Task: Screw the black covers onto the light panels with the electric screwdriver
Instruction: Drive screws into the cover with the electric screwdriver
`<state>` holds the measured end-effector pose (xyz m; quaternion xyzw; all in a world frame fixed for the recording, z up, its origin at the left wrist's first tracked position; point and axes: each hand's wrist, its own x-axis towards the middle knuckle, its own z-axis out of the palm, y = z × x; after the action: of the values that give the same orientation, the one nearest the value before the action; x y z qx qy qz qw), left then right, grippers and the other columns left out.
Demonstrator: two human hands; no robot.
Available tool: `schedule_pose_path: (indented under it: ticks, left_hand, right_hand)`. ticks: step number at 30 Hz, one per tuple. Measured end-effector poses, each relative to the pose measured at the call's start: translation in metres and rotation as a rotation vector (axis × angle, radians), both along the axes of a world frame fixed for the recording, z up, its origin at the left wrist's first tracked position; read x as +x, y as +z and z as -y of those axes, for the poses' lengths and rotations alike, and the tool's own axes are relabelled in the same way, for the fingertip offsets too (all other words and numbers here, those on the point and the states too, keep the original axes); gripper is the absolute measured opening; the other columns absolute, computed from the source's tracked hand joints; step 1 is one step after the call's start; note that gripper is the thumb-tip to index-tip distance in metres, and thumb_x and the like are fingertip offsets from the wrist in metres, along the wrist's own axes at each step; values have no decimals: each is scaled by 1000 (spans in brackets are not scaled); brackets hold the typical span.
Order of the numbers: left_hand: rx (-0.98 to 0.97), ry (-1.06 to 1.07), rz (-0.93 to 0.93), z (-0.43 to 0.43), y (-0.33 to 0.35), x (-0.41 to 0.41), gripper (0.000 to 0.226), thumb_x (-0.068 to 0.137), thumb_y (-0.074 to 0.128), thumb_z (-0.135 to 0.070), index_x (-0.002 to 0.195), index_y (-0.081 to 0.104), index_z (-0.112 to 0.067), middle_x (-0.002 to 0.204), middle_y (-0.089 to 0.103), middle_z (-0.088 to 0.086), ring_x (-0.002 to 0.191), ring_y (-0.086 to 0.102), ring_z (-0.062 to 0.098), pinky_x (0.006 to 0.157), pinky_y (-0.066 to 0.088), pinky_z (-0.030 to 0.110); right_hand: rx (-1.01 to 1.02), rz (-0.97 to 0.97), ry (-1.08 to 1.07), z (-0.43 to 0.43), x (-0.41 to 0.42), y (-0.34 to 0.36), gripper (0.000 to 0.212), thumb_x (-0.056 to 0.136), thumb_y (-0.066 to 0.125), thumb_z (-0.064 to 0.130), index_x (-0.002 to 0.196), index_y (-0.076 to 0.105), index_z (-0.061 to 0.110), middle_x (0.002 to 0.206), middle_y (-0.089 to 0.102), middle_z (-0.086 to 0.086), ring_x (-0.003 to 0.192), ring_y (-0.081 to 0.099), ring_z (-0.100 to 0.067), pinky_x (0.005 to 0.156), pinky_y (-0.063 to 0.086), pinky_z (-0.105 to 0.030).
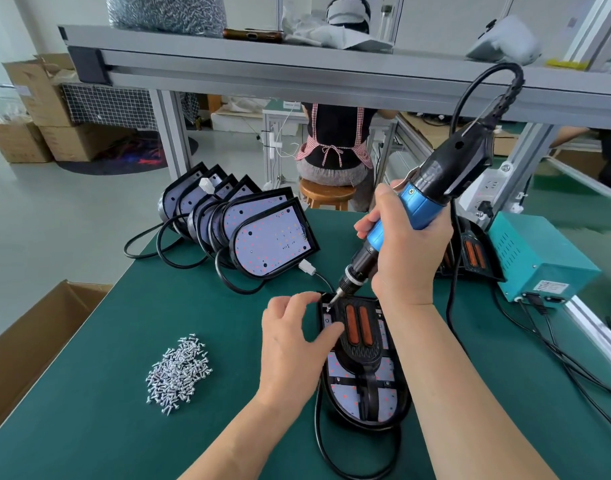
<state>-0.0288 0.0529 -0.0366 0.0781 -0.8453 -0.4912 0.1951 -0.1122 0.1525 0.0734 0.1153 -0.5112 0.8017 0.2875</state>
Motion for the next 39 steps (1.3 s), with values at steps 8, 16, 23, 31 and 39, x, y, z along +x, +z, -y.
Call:
schedule_pose_path:
  ticks: [8, 16, 23, 31, 39]
  left_hand:
    - [-68, 24, -89, 7, 10, -12, 6, 83, 79, -23, 89, 79, -22, 87, 61, -15, 96, 48, 14, 90, 39, 30]
    - [-215, 3, -163, 11, 11, -15, 7, 77, 84, -15, 76, 77, -17, 74, 61, -12, 83, 49, 17, 81, 39, 36]
    - [-214, 10, -168, 9, 8, -16, 7, 76, 84, -14, 76, 77, -15, 74, 62, -10, 83, 49, 18, 82, 38, 36]
    - [-173, 21, -165, 9, 10, -14, 7, 76, 84, -14, 75, 77, -16, 73, 61, -13, 84, 50, 17, 83, 44, 41]
    - [-203, 30, -156, 6, 9, -16, 8, 75, 84, -14, 74, 76, -15, 73, 63, -8, 83, 49, 18, 83, 41, 39]
  right_hand:
    - [-50, 46, 13, 3, 4, 1, 19, 85, 67, 12, 95, 51, 8, 55, 54, 1, 45, 57, -19, 51, 51, -29]
    - [-60, 64, 17, 2, 3, -1, 21, 85, 67, 12, 97, 51, 7, 54, 54, 1, 45, 56, -20, 50, 50, -30]
    - [-52, 69, 37, 3, 5, -3, 19, 85, 67, 10, 96, 51, 8, 56, 54, 2, 45, 56, -20, 51, 50, -30]
    - [-76, 76, 10, -2, 4, -1, 19, 85, 68, 13, 91, 50, 10, 55, 55, 2, 46, 57, -20, 51, 50, -29]
    - [-58, 60, 6, 1, 5, -4, 18, 87, 66, 8, 97, 50, 8, 54, 53, 0, 44, 56, -19, 49, 50, -29]
